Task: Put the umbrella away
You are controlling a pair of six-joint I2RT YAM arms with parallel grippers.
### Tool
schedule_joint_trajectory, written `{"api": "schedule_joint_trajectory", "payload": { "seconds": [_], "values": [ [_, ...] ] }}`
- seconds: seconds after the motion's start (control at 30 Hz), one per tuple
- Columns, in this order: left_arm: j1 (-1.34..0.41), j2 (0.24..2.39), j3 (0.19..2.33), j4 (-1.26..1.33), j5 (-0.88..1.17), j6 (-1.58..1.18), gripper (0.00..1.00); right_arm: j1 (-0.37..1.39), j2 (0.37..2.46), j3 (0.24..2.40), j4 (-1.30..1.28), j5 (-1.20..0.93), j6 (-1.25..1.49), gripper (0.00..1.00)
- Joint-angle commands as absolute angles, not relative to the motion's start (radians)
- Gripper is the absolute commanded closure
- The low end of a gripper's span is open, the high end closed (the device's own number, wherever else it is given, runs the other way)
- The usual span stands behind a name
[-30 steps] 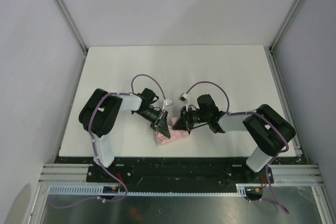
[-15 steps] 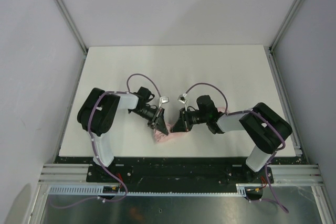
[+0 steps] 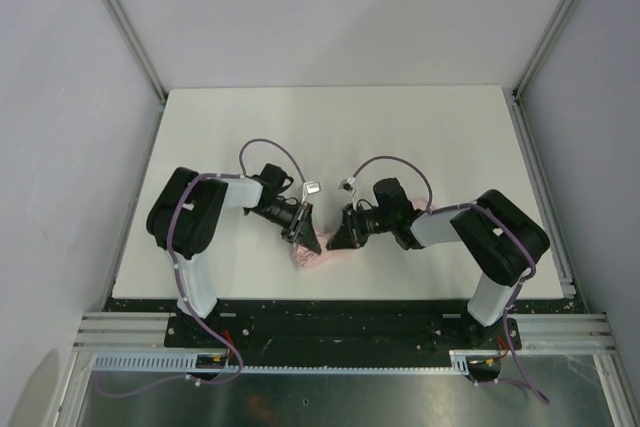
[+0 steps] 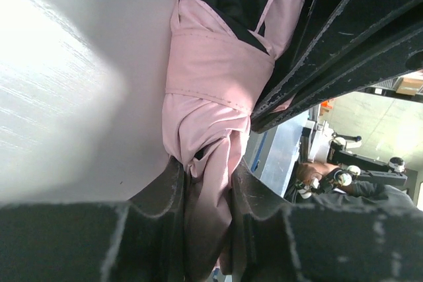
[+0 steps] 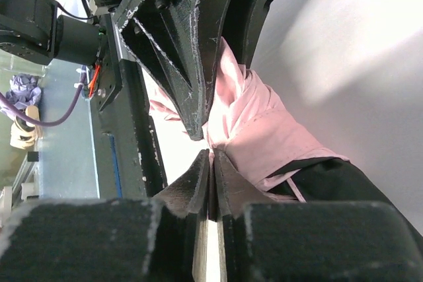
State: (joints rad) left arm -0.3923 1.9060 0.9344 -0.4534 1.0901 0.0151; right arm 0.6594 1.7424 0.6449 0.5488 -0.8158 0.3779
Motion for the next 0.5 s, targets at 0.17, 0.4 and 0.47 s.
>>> {"api": "schedule_joint_trajectory", "payload": {
  "seconds": [0.17, 0.4, 0.47],
  "values": [
    [-0.343, 1.919, 0.934, -0.394, 0.915, 0.008, 1.00, 0.647, 1.808, 0.625, 0.307, -0.737, 0.353, 0.74],
    [-0.342, 1.909, 0.930, -0.395, 0.921, 0.008, 1.00, 0.639, 1.711, 0.609, 0.328, -0.746, 0.441, 0.63],
    [-0.342, 1.895, 0.925, -0.396, 0.934, 0.008, 1.00, 0.634, 1.607, 0.609, 0.288, -0.735, 0.455, 0.60]
  ]
}}
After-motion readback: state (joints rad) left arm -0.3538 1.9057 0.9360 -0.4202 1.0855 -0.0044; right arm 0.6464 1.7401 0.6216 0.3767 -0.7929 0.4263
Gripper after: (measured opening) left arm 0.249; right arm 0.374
